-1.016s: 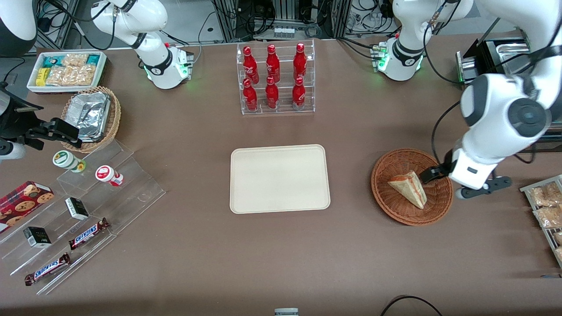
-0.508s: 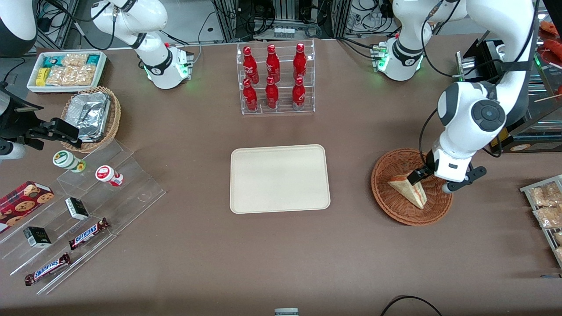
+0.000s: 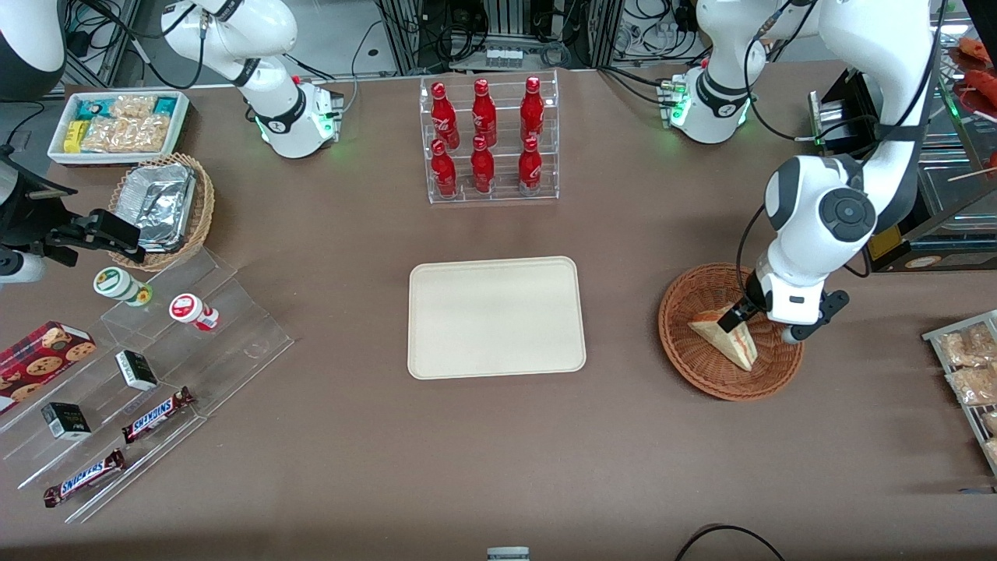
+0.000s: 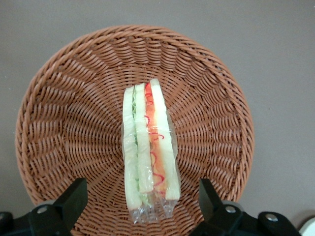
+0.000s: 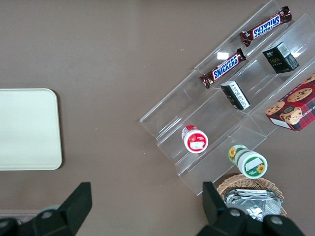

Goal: Place sandwich from basket to tray
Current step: 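Close the left gripper on the sandwich's wrapped edge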

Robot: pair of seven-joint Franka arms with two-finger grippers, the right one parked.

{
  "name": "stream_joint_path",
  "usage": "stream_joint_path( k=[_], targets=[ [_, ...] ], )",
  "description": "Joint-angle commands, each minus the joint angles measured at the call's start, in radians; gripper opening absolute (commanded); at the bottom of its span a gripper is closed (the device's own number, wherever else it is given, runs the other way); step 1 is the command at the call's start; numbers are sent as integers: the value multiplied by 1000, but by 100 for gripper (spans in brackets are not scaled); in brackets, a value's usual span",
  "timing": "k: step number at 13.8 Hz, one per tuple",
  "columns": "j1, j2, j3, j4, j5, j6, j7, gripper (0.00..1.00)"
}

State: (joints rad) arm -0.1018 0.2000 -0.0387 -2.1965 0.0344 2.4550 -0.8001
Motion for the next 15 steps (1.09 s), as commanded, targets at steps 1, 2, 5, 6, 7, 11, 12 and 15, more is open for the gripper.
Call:
stream_joint_path(
  k=[1,2,5,6,7,11,12,15],
  targets=[
    [-30,35,5,-5,2,42,-39,100],
    [-32,48,5,-6,2,55,-39,100],
    [-33,76,5,-6,2,76,-37,100],
    [-32,79,6,-5,2,76,-37,100],
    [-30,85,8,-3,2,87,-37,97],
    [-30,102,10,3,2,96,-34,16],
    [-30,101,10,3,2,96,-33,6],
    [-30,85,11,3,4,87,-27,4]
  ],
)
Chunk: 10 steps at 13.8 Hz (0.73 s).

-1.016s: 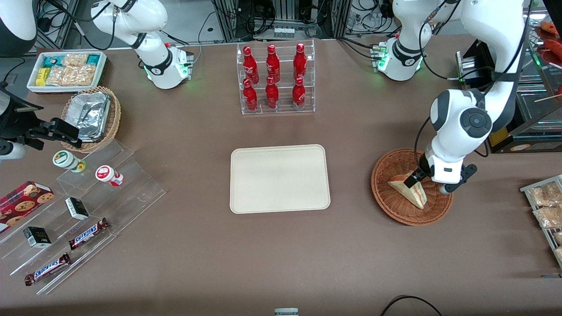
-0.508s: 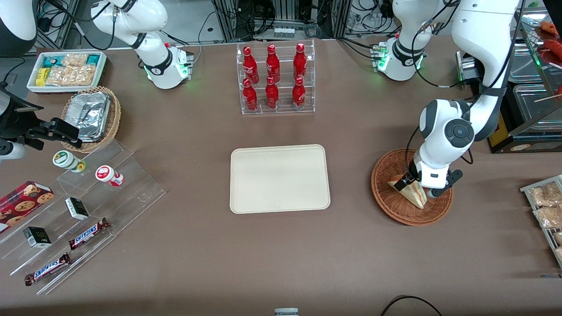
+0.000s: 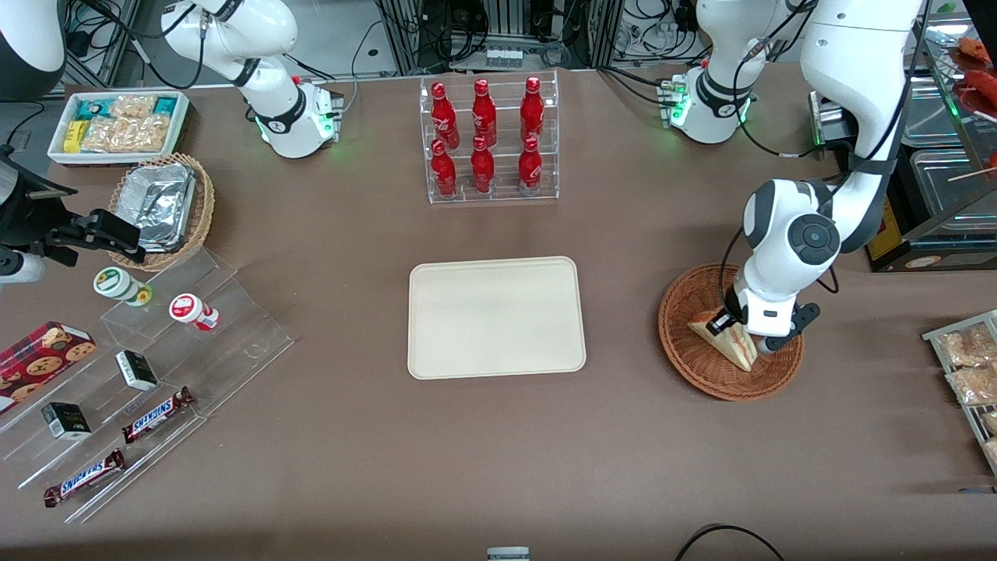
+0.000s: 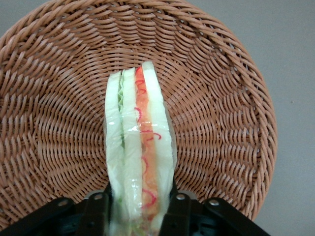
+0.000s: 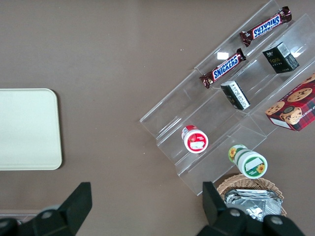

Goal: Place sandwich from basket to tray
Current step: 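Close the left gripper on the sandwich's wrapped edge, then lift the sandwich with the left gripper and carry it over the tray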

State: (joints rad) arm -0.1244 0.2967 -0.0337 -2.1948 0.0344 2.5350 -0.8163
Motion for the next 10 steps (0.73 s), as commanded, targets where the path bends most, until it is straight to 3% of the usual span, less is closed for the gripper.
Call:
stream_joint_path(
  k=[1,4,8,10],
  targets=[
    [-7,-34,6,0,4,-4,-11,4],
    [-12,-117,-3,44,74,-190,-11,4],
    [-139,-133,-17,254,78,-485,-17,4],
    [-211,-110,-18,325,71,-533,-23,4]
  ],
)
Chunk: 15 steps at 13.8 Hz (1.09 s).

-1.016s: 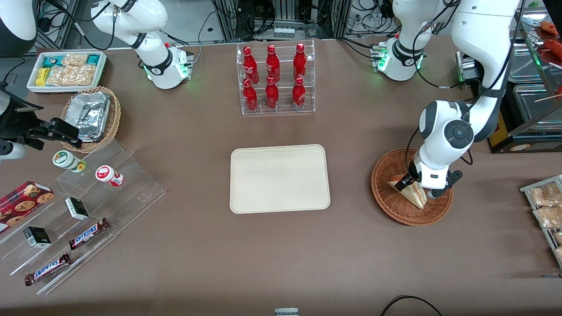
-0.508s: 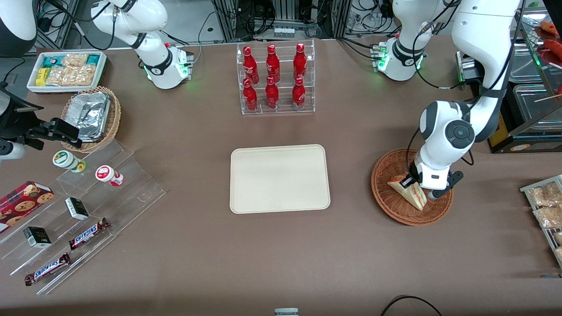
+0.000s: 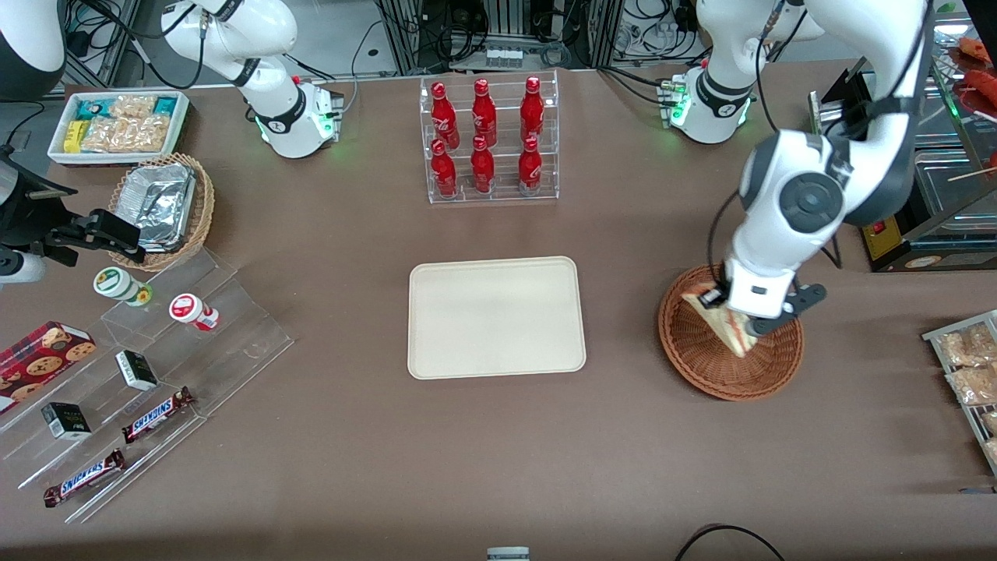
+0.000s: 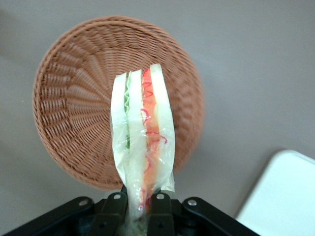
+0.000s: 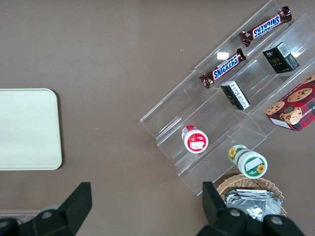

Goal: Place sandwich from basket to tray
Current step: 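Lift the sandwich with the left gripper and carry it over the tray, then lower the held sandwich onto the white tray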

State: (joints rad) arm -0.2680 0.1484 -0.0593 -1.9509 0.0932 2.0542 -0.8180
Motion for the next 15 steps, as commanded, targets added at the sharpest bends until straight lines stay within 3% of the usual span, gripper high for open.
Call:
stream_joint_path(
  k=[1,9,15],
  targets=[
    [-114,55,7,110,10,-54,-20,4],
    [-382,288,7,349,-17,-43,-59,0],
    [-442,490,-20,540,-52,-3,-38,0]
  ],
)
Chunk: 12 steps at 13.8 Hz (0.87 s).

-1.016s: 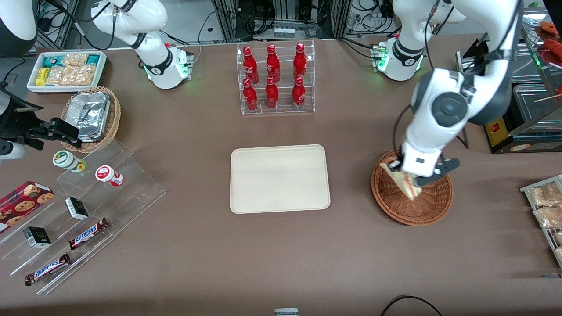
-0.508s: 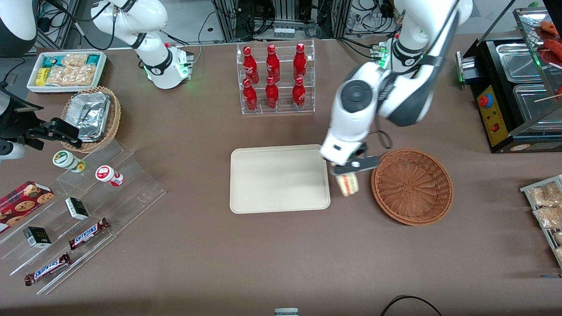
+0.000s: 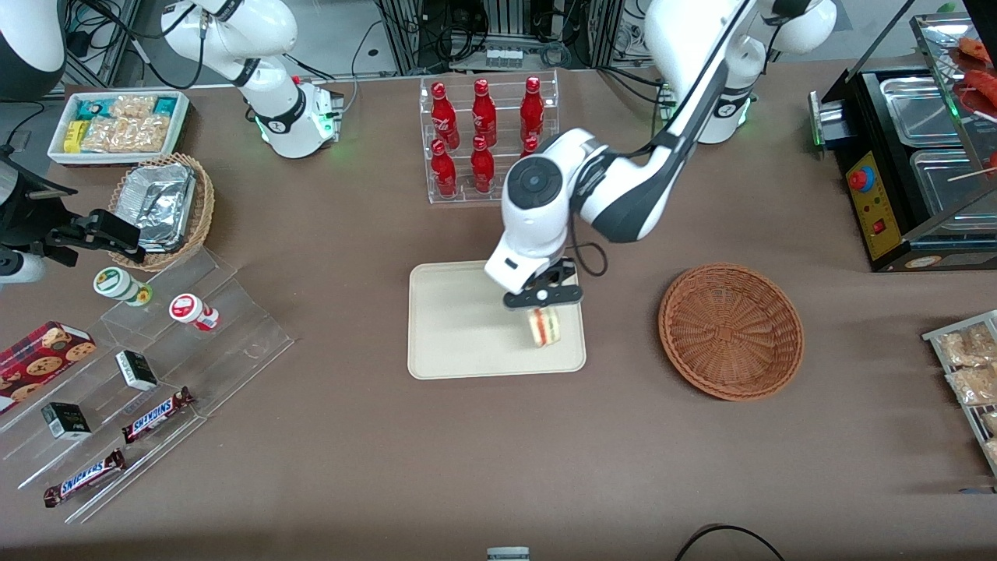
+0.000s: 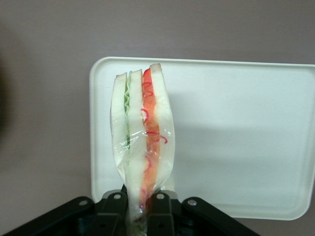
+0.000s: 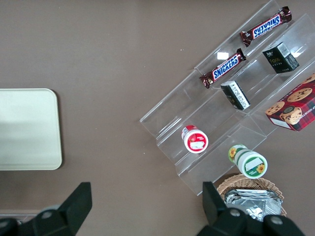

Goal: Place sandwich from basket to tray
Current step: 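Lower the held sandwich onto the white tray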

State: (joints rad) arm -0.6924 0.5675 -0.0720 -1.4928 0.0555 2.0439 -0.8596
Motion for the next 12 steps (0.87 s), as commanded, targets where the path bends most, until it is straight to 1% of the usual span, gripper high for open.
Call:
stream_joint_path(
  k=[1,2,5,8,9,12],
  targets=[
    [-19,81,-18,80,-10,42,5,0],
    [-27,98,-32,80,-6,71,5,5],
    [-62,144,-35,82,-2,82,20,4],
    [-65,170,-34,83,0,96,59,4],
    [-67,181,-34,92,10,97,73,4],
    [-76,206,-34,112,21,101,68,4]
  ],
)
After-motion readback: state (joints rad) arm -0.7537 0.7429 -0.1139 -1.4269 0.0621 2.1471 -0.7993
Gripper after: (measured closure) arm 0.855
